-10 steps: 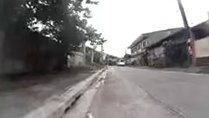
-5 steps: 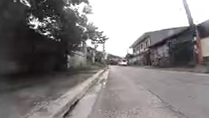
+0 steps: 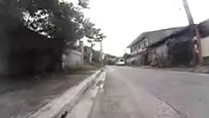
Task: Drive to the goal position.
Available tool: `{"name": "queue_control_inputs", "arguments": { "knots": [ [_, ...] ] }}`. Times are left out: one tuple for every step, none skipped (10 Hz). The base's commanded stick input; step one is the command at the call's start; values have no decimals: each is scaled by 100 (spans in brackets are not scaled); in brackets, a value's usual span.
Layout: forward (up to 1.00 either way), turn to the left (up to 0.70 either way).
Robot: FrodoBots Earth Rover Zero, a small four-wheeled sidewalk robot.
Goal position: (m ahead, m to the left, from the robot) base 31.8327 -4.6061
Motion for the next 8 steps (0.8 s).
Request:
{"name": "queue_control_inputs", "arguments": {
  "knots": [
    [70,0],
    [70,0],
    [70,0],
    [70,0],
    [70,0],
    [70,-5],
    [70,-13],
    [70,-23]
  ]
}}
